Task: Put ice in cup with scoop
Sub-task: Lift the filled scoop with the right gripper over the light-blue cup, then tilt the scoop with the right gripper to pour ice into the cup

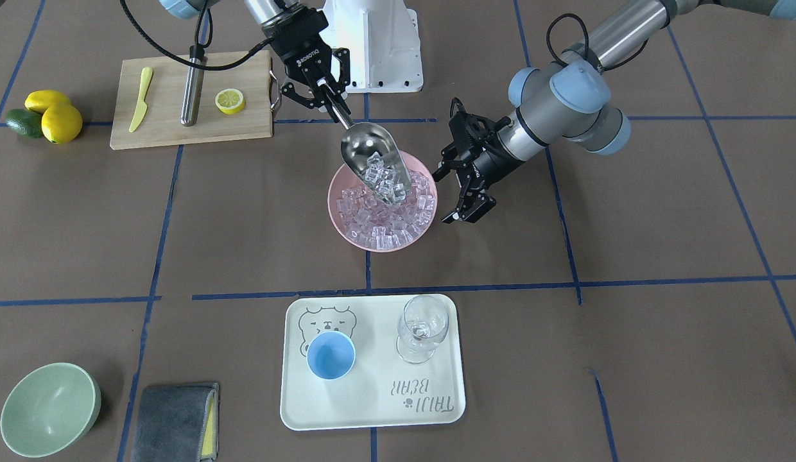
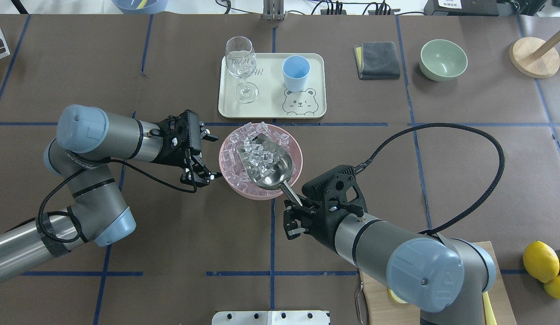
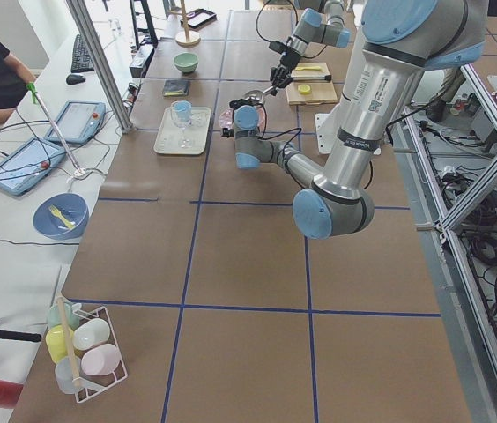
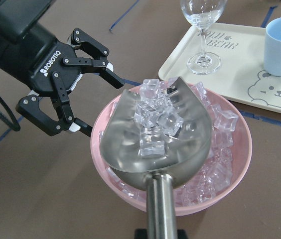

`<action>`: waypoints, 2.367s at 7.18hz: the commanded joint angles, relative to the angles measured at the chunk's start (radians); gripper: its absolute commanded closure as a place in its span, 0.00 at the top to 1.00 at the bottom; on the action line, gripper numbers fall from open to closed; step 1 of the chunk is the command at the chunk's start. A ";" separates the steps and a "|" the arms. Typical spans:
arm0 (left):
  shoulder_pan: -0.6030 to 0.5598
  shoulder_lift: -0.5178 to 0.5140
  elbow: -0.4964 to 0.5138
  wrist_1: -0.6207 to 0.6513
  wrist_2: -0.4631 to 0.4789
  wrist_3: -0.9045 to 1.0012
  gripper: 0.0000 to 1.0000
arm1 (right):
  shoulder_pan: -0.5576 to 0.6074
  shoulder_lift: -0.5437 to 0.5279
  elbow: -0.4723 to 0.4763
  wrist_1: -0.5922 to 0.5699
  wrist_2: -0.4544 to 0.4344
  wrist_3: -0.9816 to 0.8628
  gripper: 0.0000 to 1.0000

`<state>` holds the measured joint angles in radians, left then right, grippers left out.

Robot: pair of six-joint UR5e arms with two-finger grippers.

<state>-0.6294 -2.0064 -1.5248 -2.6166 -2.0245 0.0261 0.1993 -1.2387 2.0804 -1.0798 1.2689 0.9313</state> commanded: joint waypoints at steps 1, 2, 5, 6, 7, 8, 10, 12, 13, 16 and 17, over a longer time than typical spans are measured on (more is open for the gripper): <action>-0.013 0.000 0.000 0.007 -0.002 0.000 1.00 | 0.056 0.001 0.003 -0.009 0.001 0.017 0.00; -0.018 0.000 0.000 0.019 -0.002 0.000 1.00 | 0.098 0.002 -0.009 -0.012 0.007 0.027 0.00; -0.030 0.000 0.000 0.023 -0.003 0.002 1.00 | 0.152 0.018 -0.045 -0.014 0.012 0.110 0.00; -0.032 0.002 0.000 0.023 -0.003 0.002 1.00 | 0.175 0.022 -0.059 -0.014 0.012 0.122 0.00; -0.033 0.002 0.000 0.023 -0.003 0.002 1.00 | 0.208 0.045 -0.101 -0.014 0.013 0.142 0.00; -0.035 0.002 0.000 0.023 -0.003 0.002 1.00 | 0.256 0.088 -0.161 -0.015 0.047 0.146 0.00; -0.035 0.002 0.000 0.023 -0.003 0.002 1.00 | 0.345 0.158 -0.265 -0.017 0.130 0.146 0.00; -0.035 0.002 0.000 0.023 -0.003 0.002 1.00 | 0.377 0.208 -0.324 -0.084 0.190 0.133 0.00; -0.035 0.002 0.000 0.021 -0.002 0.002 1.00 | 0.390 0.220 -0.315 -0.147 0.267 0.126 0.00; -0.035 0.002 0.002 0.021 0.000 0.002 1.00 | 0.425 0.249 -0.247 -0.322 0.367 0.100 0.00; -0.035 0.002 0.002 0.021 0.000 0.002 1.00 | 0.437 0.266 -0.249 -0.350 0.375 0.098 0.00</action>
<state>-0.6642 -2.0049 -1.5235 -2.5954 -2.0254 0.0276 0.6203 -0.9927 1.8276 -1.3838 1.6232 1.0380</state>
